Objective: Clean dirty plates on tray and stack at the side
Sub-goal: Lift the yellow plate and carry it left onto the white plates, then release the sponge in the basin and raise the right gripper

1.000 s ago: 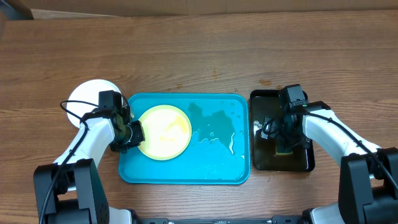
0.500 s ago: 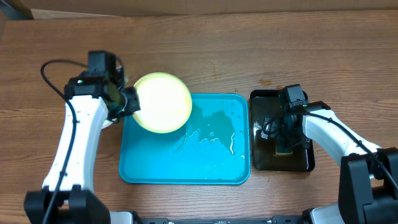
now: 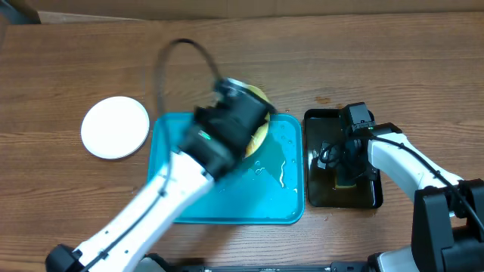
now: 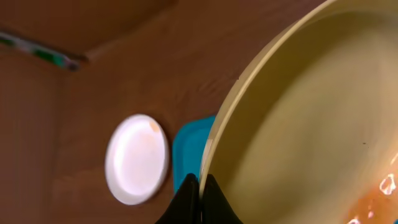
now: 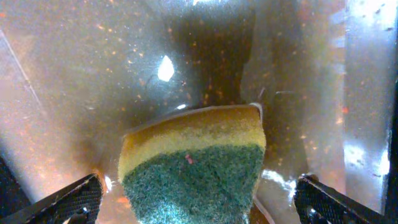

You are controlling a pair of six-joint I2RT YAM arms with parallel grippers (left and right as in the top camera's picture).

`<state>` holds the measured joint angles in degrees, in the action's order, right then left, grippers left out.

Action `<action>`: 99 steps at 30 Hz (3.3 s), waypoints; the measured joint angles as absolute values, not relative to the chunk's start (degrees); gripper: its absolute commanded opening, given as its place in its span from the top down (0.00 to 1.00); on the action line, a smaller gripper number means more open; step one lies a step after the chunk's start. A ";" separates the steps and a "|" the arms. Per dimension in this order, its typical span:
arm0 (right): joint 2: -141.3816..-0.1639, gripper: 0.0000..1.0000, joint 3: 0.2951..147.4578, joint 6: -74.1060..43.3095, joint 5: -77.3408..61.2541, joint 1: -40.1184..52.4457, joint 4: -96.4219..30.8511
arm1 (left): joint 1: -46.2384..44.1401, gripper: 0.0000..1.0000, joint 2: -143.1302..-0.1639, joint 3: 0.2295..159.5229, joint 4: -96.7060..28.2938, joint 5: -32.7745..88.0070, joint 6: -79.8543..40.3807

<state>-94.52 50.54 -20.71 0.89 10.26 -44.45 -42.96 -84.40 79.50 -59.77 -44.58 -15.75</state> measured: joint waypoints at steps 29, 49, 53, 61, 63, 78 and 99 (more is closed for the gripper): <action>-94.56 0.00 50.43 -20.71 0.86 10.26 -44.47 | -29.17 0.96 -85.52 79.53 -52.38 -31.48 -20.88; -94.56 0.00 50.43 -20.73 0.86 10.26 -44.45 | 38.59 0.96 -99.00 77.91 -50.13 4.86 -20.86; -94.56 0.00 50.43 -20.71 0.89 10.26 -44.45 | 38.35 0.96 -102.15 77.25 -47.51 7.97 -19.49; -94.56 0.00 50.43 -20.73 0.86 10.26 -44.45 | 36.45 0.09 -102.54 77.25 -45.87 12.40 -17.63; -94.56 0.00 50.43 -20.71 0.86 10.26 -44.42 | 36.45 0.06 -102.54 77.28 -46.92 13.43 -17.61; -94.56 0.00 50.43 -20.73 0.89 10.26 -44.47 | 27.83 0.04 -97.27 78.65 -50.85 29.36 -8.49; -87.42 0.00 50.02 -20.73 0.82 10.26 -44.38 | 14.63 0.00 -90.91 79.22 -51.03 25.04 -7.27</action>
<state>-87.42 50.02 -20.73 0.82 10.26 -44.38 14.63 -90.91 79.22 -51.03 25.04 -7.27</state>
